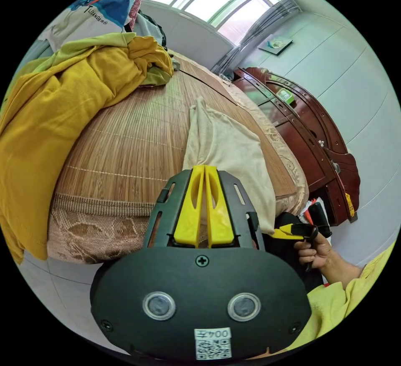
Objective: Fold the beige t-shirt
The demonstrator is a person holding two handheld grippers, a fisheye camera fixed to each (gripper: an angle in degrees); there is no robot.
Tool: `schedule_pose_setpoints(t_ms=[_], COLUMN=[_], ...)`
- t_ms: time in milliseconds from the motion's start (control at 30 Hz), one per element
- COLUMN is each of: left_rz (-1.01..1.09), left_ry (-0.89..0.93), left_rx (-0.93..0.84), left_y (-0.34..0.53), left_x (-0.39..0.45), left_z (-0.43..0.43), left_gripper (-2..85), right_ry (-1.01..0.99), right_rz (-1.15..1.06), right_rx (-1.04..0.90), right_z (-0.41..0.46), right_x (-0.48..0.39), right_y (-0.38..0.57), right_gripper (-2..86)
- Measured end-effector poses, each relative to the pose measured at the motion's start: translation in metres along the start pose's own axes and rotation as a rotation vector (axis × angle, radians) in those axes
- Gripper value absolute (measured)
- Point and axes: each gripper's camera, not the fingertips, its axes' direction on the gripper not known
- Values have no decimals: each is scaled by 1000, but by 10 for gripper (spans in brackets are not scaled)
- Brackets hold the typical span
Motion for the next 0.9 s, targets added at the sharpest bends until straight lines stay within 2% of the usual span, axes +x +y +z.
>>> schedule_pose_setpoints(t_ms=[233, 500, 733, 900], left_rz=[-16, -25, -56, -59], left_ry=[29, 40, 81, 96], left_rx=[7, 16, 26, 25], left_y=[13, 25, 32, 36], left_x=[1, 0, -7, -9], left_z=[5, 9, 11, 14], left_gripper=[8, 8, 8, 8], right_ry=[47, 280, 324, 169], right_rz=[-42, -61, -252, -151], right_rx=[-35, -121, 150, 179], right_z=[-16, -6, -71, -80], right_x=[-33, -72, -150, -138], right_y=[-23, -29, -45, -128], right_gripper=[69, 19, 66, 98])
